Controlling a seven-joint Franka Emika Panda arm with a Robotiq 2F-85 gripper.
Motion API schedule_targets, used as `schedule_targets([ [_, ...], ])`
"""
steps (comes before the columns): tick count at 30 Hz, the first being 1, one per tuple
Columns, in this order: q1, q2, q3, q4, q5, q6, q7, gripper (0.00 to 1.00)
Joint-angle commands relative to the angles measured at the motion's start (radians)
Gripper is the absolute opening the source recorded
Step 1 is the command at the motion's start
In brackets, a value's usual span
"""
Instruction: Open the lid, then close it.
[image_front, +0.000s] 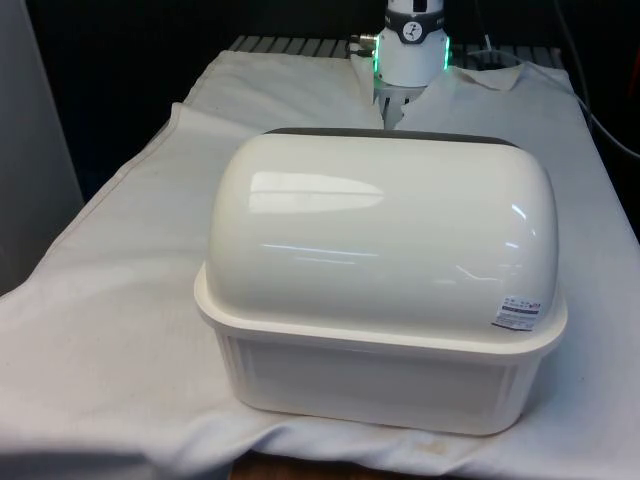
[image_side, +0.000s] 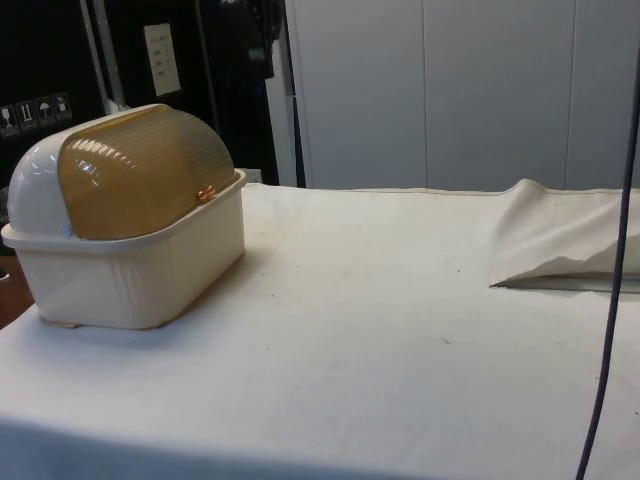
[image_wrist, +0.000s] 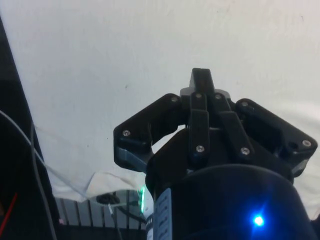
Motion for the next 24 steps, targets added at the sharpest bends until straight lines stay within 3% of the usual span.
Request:
schedule_targets([
  [1, 0.001, -0.006, 0.001, -0.016, 0.0, 0.031, 0.007, 0.0],
  [8, 0.0, -0.001, 0.002, -0.047, 0.0, 0.083, 0.002, 0.0],
  [15, 0.001, 0.005, 0.004, -0.093, -0.002, 0.176, 0.006, 0.0],
  [16, 0.0, 0.004, 0.004, -0.088, 0.0, 0.159, 0.002, 0.0],
  [17, 0.001, 0.008, 0.004, -0.104, -0.002, 0.198, 0.005, 0.0],
  [23, -0.002, 0.023, 0.001, -0.14, -0.003, 0.271, -0.004, 0.0],
  [24, -0.001, 0.023, 0.001, -0.136, 0.0, 0.258, -0.003, 0.0],
])
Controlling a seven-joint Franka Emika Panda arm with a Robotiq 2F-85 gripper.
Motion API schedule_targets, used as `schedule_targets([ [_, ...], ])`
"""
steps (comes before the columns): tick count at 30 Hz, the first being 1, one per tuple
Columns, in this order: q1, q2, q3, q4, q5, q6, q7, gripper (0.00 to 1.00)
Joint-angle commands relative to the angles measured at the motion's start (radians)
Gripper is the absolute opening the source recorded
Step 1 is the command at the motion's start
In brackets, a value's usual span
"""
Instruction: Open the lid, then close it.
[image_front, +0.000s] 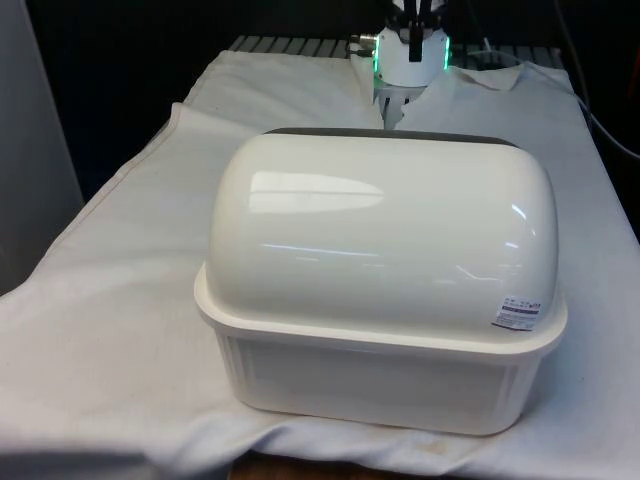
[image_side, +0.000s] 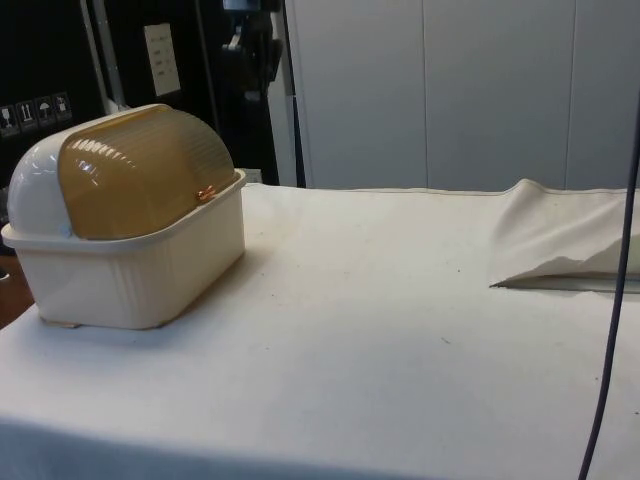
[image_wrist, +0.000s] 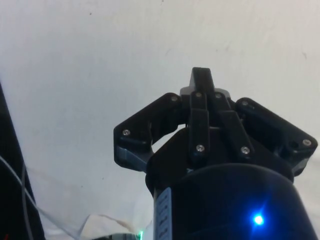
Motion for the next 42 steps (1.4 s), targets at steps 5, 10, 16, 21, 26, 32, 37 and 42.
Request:
schedule_targets([
  [5, -0.003, 0.016, -0.006, -0.03, 0.0, 0.071, -0.007, 0.0],
  [10, -0.003, 0.034, -0.01, -0.054, 0.001, 0.127, -0.008, 0.0],
  [16, -0.004, 0.055, -0.013, -0.071, 0.0, 0.172, -0.006, 0.0],
  [21, -0.011, 0.078, -0.023, -0.09, 0.004, 0.245, -0.02, 0.0],
  [26, -0.012, 0.112, -0.03, -0.085, 0.002, 0.29, -0.028, 0.0],
  [32, -0.012, 0.161, -0.033, -0.072, -0.001, 0.351, -0.028, 0.0],
  [37, -0.012, 0.182, -0.032, -0.069, 0.001, 0.381, -0.028, 0.0],
  [42, -0.011, 0.191, -0.033, -0.07, 0.0, 0.397, -0.027, 0.0],
])
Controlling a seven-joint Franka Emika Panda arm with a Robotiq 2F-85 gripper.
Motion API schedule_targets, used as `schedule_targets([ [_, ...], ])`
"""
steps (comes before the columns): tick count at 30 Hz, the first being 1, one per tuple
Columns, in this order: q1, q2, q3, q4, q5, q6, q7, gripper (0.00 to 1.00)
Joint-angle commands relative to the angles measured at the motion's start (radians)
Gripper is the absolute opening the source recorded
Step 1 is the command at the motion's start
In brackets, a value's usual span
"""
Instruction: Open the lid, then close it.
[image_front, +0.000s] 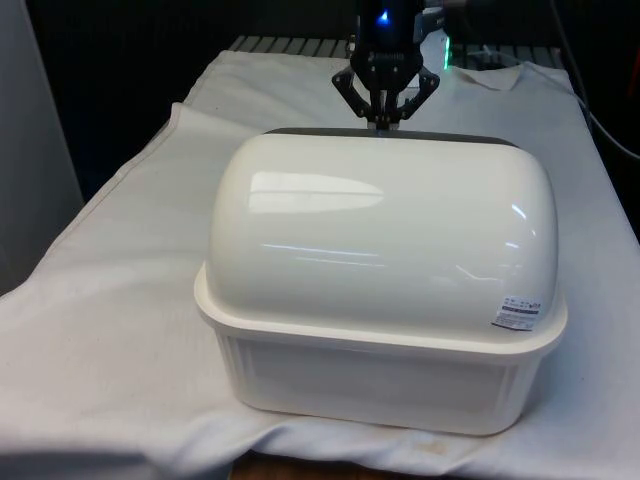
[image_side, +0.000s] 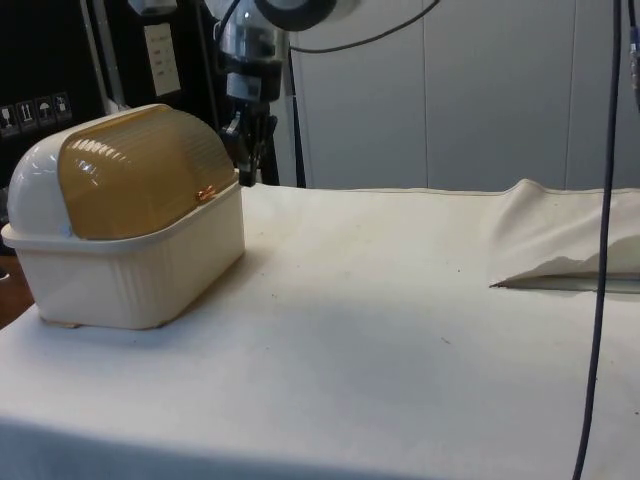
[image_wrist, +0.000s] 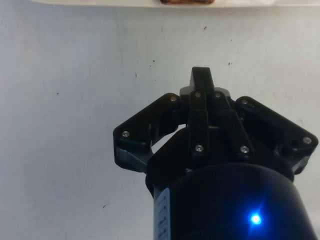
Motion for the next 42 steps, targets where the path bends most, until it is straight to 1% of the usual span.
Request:
schedule_targets([
  [1, 0.0, 0.004, 0.001, 0.0, 0.001, 0.014, 0.002, 0.0],
  [8, 0.0, 0.02, 0.001, 0.003, 0.001, 0.041, 0.005, 0.0],
  [9, 0.0, 0.013, 0.0, 0.0, 0.0, 0.026, 0.002, 0.0],
  [10, 0.0, 0.023, 0.001, 0.003, 0.001, 0.046, 0.005, 0.0],
  [12, 0.0, 0.037, 0.001, 0.005, 0.002, 0.065, 0.006, 0.0],
  [18, 0.0, 0.071, 0.001, 0.018, 0.003, 0.105, 0.011, 0.0],
  [26, -0.001, 0.1, 0.001, 0.038, 0.006, 0.129, 0.02, 0.0],
  [27, 0.0, 0.097, 0.0, 0.036, 0.002, 0.121, 0.018, 0.0],
  [28, -0.001, 0.107, 0.001, 0.044, 0.007, 0.132, 0.025, 0.0],
  [33, 0.0, 0.118, 0.0, 0.06, 0.006, 0.134, 0.039, 0.0],
  [35, 0.0, 0.115, 0.0, 0.06, 0.003, 0.124, 0.037, 0.0],
  [36, -0.001, 0.12, 0.001, 0.063, 0.006, 0.134, 0.043, 0.0],
  [42, -0.002, 0.118, 0.003, 0.063, 0.014, 0.135, 0.05, 0.0],
])
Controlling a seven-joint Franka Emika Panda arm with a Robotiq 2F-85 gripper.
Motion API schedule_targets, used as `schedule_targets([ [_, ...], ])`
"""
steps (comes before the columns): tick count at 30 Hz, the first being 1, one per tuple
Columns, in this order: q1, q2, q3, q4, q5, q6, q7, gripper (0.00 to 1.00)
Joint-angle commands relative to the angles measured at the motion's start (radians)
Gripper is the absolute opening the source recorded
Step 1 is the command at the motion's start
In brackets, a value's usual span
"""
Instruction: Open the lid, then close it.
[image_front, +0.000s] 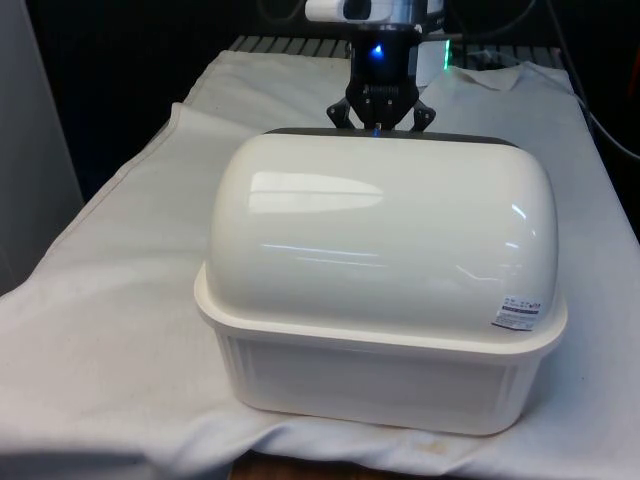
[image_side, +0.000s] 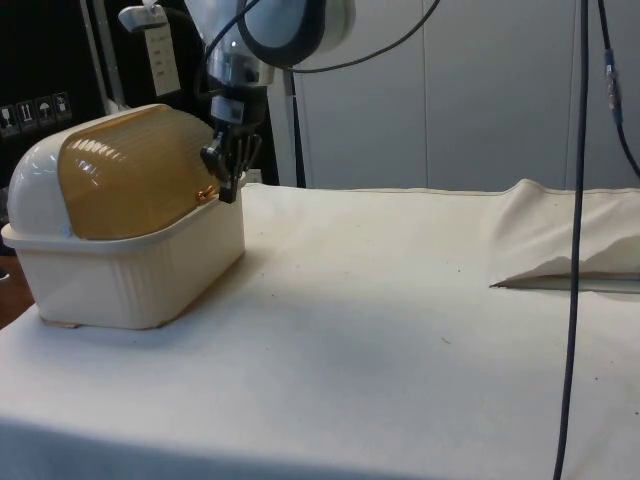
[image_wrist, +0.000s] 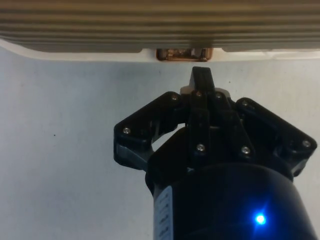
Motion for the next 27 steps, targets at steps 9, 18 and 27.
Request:
schedule_targets([
  [9, -0.004, 0.0, 0.009, 0.0, 0.024, 0.01, 0.01, 0.0],
  [18, -0.005, -0.001, 0.013, 0.002, 0.062, 0.013, 0.008, 0.0],
  [27, -0.005, -0.001, 0.014, 0.003, 0.094, 0.017, 0.008, 0.0],
])
